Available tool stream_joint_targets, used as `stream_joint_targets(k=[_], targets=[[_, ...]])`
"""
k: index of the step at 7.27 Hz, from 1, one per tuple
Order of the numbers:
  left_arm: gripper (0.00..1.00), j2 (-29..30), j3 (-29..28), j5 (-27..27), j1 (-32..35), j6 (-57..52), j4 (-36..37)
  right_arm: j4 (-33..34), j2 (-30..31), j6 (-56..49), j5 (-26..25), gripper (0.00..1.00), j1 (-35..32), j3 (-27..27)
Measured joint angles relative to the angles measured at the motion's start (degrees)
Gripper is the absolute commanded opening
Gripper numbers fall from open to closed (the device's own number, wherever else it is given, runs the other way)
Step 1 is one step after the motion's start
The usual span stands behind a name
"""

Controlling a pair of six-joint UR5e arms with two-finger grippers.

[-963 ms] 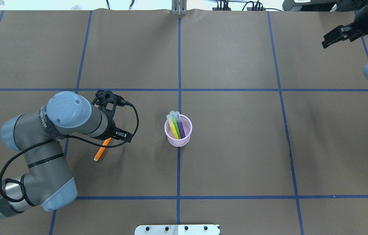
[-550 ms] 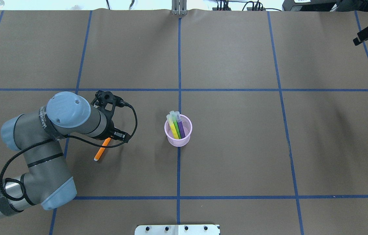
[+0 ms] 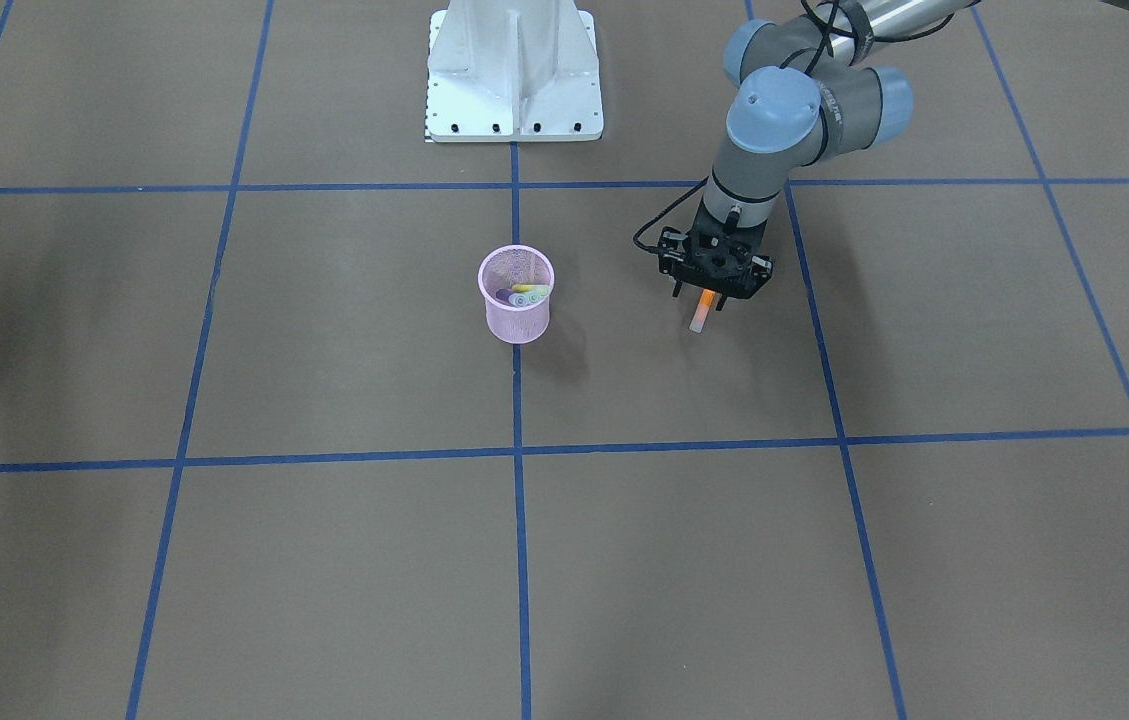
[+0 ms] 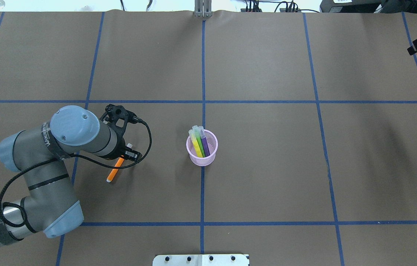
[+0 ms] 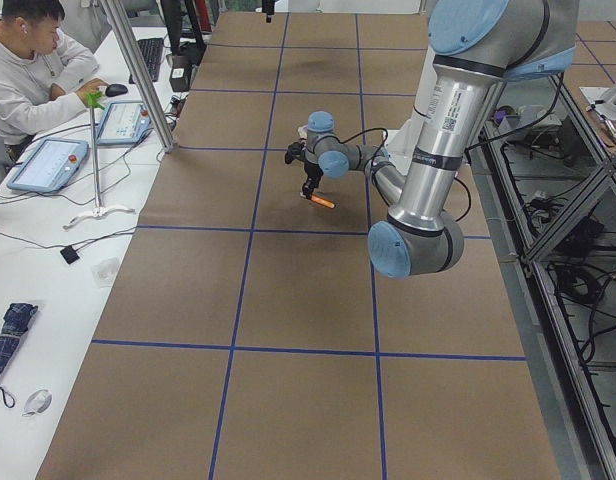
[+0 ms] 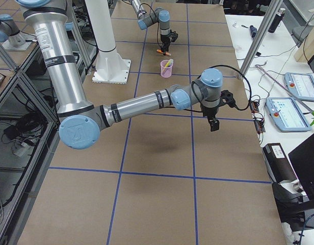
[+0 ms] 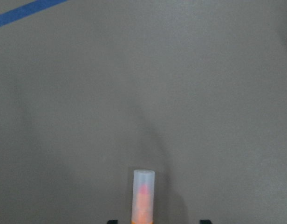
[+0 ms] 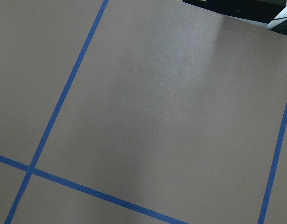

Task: Collect pens into pen holder

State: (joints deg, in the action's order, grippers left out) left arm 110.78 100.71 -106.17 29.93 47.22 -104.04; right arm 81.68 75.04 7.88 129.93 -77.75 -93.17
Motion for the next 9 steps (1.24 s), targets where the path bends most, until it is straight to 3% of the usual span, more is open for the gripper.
stream_joint_targets(k=[4,6,7,9], targets=[[0.20,-0.13,-0.75,-0.02,-0.05,0.01,-0.02,-0.17,0.26,-0.07,-0.11,1.00,-0.04,-0.03],[0.19,-0.32,-0.76,0.00,-0.04,-0.02,-0.04,-0.20,0.40,-0.07,-0.24,1.00,-0.04,-0.03],[0.00,-0.36,-0.77,0.00,-0.04,-0.02,-0.03,-0.20,0.53,-0.09,-0.32,1.00,-0.02,-0.01],[0.00,-0.36,0.38,-0.04,0.05,-0.03,-0.02,-0.19,0.67,-0.08,-0.42,1.00,-0.02,0.00]])
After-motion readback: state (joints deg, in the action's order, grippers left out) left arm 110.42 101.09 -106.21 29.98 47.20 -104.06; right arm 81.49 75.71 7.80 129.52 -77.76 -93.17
